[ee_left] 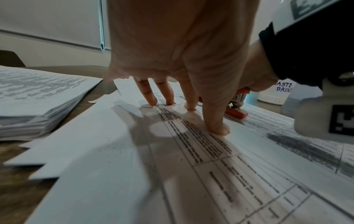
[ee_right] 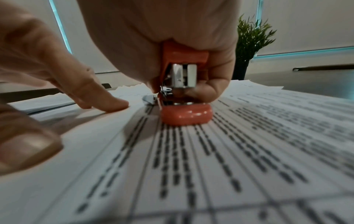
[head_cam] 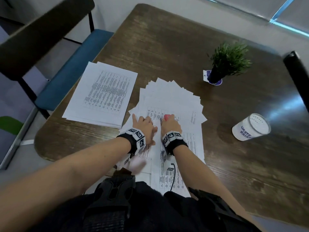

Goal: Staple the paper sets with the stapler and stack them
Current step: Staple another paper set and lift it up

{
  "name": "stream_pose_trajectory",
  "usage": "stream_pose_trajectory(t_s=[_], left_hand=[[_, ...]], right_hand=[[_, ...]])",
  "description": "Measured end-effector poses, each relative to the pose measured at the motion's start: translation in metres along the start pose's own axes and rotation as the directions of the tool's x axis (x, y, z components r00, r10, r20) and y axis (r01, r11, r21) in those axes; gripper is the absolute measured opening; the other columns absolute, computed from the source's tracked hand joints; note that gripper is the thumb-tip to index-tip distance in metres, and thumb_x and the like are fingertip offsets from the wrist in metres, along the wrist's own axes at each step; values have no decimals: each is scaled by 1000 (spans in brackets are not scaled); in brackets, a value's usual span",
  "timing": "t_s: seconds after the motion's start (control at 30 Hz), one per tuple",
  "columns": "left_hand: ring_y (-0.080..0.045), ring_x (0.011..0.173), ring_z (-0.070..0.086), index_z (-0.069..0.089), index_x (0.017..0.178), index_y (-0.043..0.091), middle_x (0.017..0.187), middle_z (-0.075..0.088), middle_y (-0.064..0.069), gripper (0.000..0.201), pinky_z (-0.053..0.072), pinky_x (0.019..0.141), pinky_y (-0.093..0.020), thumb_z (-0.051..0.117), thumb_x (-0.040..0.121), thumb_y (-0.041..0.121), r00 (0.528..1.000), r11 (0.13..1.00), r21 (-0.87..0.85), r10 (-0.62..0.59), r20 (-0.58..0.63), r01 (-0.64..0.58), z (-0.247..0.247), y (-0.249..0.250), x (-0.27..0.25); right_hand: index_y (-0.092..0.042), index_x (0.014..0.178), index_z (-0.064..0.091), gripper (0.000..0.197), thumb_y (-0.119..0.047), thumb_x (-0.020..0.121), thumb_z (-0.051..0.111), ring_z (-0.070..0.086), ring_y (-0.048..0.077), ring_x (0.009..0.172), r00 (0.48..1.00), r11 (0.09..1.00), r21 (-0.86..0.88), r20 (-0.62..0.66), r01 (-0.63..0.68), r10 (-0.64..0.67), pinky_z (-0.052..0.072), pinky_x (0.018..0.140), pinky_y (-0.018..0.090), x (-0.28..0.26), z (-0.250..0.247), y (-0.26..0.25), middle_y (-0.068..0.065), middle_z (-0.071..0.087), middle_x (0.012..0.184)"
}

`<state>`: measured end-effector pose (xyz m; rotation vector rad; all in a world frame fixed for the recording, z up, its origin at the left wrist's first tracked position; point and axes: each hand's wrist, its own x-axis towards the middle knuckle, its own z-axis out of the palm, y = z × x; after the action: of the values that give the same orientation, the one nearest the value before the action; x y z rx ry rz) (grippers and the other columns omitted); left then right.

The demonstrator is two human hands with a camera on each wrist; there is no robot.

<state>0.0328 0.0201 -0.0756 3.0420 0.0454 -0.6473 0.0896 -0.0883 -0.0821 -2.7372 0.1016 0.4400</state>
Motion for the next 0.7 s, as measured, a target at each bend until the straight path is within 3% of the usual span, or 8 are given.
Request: stream_pose_trajectory(t_s=[0.13,0.23,0.3,0.33,0.4,0.47,0.57,0.7], left_hand=[[-29,127,36,62,110,35,133,42,-2,55,10,110,-66,68,68,70,1000,1000,-10,25,5,-25,-4,-2,1],[-27,123,40,65,111,38,131,45,0,57,26,108,-53,70,65,70,998,992,-112,60,9,-58,-2,-9,7],[-26,122,43,62,126,29,131,47,-3,67,39,103,-42,76,69,61,999,957,-285,53,-4,-52,2,-13,13],[-27,121,44,62,123,21,129,48,-6,65,42,100,-39,78,70,55,999,932,-361,35,-15,-38,3,-14,15],[-29,114,48,60,87,13,112,51,-11,48,46,86,-35,82,68,50,999,891,-454,0,-50,-22,4,-13,20],[-29,107,51,51,75,13,102,49,-11,49,46,79,-35,86,63,46,997,856,-516,-41,-59,4,0,-7,24],[-30,112,52,60,111,7,120,51,-14,56,48,93,-40,83,70,37,994,835,-551,-59,-92,-2,-9,-1,33],[-28,108,54,59,113,8,118,50,-11,59,49,92,-37,88,66,29,995,839,-544,-67,-78,14,-10,2,45]], right_hand=[[-8,125,39,43,-43,100,41,61,35,104,999,1000,2,27,27,-27,43,77,36,5,-6,2,17,64,113],[-7,126,40,48,-46,100,40,59,36,106,997,999,20,57,46,-48,44,81,37,9,-11,10,19,62,116],[-7,126,43,50,-49,100,37,59,36,106,997,996,85,65,30,-36,42,80,36,10,-12,18,19,60,117],[-6,126,44,52,-51,100,35,58,36,106,998,990,144,65,8,-17,41,80,36,11,-13,22,20,60,118],[-5,124,48,55,-51,101,29,56,37,107,999,962,271,41,-37,27,38,80,36,11,-15,27,22,59,119],[-4,121,50,54,-47,103,24,55,37,108,999,937,347,9,-33,32,34,79,36,12,-17,30,23,59,120],[-5,119,52,48,-39,105,21,56,38,106,999,931,362,-35,39,-29,37,81,37,15,-20,30,23,60,117],[-3,108,54,42,-36,105,29,58,36,100,997,940,335,-45,72,-60,35,75,33,25,-24,30,20,63,107]])
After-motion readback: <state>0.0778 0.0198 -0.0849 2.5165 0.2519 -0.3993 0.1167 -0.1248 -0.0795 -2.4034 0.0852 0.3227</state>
